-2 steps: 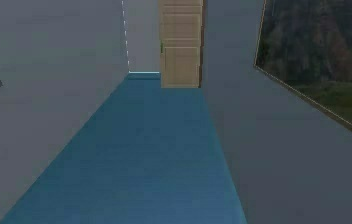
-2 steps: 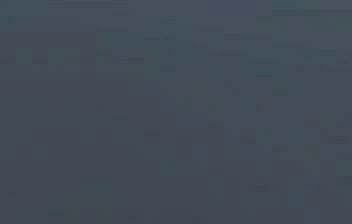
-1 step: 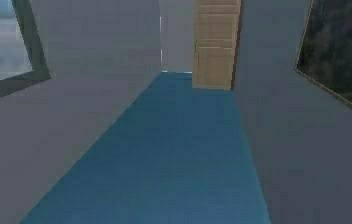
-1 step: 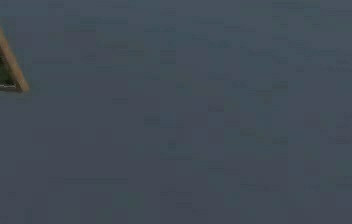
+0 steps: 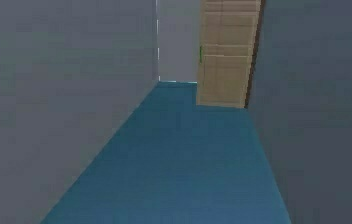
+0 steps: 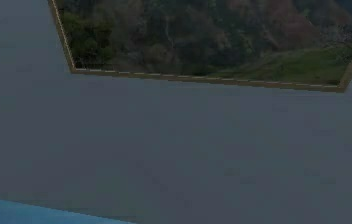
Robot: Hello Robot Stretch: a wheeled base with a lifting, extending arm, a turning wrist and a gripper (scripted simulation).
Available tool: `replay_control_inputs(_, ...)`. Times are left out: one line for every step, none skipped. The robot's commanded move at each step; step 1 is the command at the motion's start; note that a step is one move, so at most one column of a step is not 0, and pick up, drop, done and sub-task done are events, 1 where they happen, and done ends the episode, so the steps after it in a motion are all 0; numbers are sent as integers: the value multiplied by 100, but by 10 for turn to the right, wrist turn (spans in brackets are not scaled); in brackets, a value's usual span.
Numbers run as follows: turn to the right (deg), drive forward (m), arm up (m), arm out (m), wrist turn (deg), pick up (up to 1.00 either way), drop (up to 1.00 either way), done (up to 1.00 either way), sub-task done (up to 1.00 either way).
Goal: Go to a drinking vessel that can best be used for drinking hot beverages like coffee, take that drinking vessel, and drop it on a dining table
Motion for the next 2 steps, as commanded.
replay_control_inputs(0,100,0,0,0,0,0,0,0)
replay_control_inputs(0,100,0,0,0,0,0,0,0)
